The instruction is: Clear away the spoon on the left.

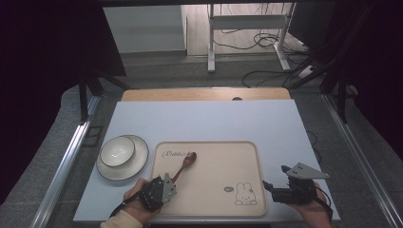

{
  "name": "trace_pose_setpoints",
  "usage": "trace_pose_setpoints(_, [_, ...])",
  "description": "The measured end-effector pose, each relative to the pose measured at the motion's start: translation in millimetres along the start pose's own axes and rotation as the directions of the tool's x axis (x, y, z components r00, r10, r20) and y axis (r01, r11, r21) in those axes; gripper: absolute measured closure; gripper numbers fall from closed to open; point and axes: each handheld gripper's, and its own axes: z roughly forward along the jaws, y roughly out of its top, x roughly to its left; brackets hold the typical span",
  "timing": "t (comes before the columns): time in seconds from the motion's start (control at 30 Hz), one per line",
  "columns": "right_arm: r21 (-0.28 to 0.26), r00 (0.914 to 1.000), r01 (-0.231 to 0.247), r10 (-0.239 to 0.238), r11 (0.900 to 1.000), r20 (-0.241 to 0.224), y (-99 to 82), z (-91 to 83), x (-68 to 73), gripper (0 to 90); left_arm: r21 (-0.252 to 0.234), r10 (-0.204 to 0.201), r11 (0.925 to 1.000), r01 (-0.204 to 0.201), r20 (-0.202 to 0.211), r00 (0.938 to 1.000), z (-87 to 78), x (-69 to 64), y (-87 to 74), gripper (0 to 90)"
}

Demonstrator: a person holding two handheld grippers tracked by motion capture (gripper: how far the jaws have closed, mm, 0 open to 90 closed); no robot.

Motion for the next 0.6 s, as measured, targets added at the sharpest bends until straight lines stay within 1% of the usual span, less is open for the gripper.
trace_pose_setpoints(0.07, [0.0,1.0,-0.001,0.001,1.0,-0.001,-0.1,0.1,-0.1,13.5,0.002,-0.017,0.9999,0.017,0.035,0.9992,1.6,0.6,-0.9,70.5])
trace_pose_setpoints(0.13, [0.0,1.0,0.0,0.0,1.0,0.0,-0.2,0.2,-0.2,13.5,0.01,-0.031,0.9995,0.031,0.056,0.998,2.9,1.8,-1.3,68.8])
trace_pose_setpoints(0.23, [0.001,1.0,0.001,-0.001,1.0,-0.001,-0.1,0.3,-0.2,13.5,0.01,-0.043,0.9991,0.042,0.065,0.997,3.9,2.5,-1.8,67.3])
trace_pose_setpoints(0.27, [0.001,1.0,-0.001,0.001,1.0,-0.001,-0.1,0.1,-0.1,13.5,0.01,-0.053,0.9986,0.053,0.076,0.9957,4.1,3.3,-2.0,66.3])
trace_pose_setpoints(0.33, [-0.001,1.0,-0.001,0.001,1.0,-0.001,-0.1,-0.2,0.0,13.5,0.009,-0.059,0.9983,0.058,0.081,0.995,4.1,3.5,-2.0,62.9])
trace_pose_setpoints(0.37, [-0.001,1.0,-0.001,0.001,1.0,-0.001,-0.1,-0.2,0.0,13.5,0.008,-0.061,0.9981,0.061,0.085,0.9945,3.9,3.9,-2.2,62.9])
trace_pose_setpoints(0.4, [-0.002,1.0,0.001,-0.001,1.0,-0.001,0.0,-0.3,0.1,13.5,0.003,-0.069,0.9976,0.069,0.082,0.9942,4.1,4.4,-2.3,54.6])
trace_pose_setpoints(0.43, [-0.002,1.0,0.001,-0.001,1.0,-0.001,0.0,-0.3,0.1,13.5,0.003,-0.069,0.9976,0.069,0.082,0.9942,4.1,4.4,-2.3,48.5])
trace_pose_setpoints(0.47, [-0.002,1.0,0.001,-0.001,1.0,-0.001,0.2,-0.4,0.3,13.5,-0.002,-0.088,0.9961,0.088,0.081,0.9928,3.7,5.8,-2.2,42.9])
trace_pose_setpoints(0.53, [-0.002,1.0,0.001,-0.001,1.0,-0.001,0.3,-0.3,0.2,13.5,-0.012,-0.109,0.9938,0.111,0.087,0.9902,2.5,8.3,-2.3,33.9])
trace_pose_setpoints(0.57, [-0.002,1.0,0.001,-0.001,1.0,-0.001,0.3,-0.3,0.2,13.5,-0.012,-0.109,0.9938,0.111,0.087,0.9902,2.5,8.3,-2.3,29.8])
trace_pose_setpoints(0.6, [-0.002,1.0,0.0,0.0,1.0,-0.001,0.2,-0.3,0.0,13.5,-0.021,-0.132,0.9907,0.135,0.102,0.986,1.0,11.2,-2.7,25.6])
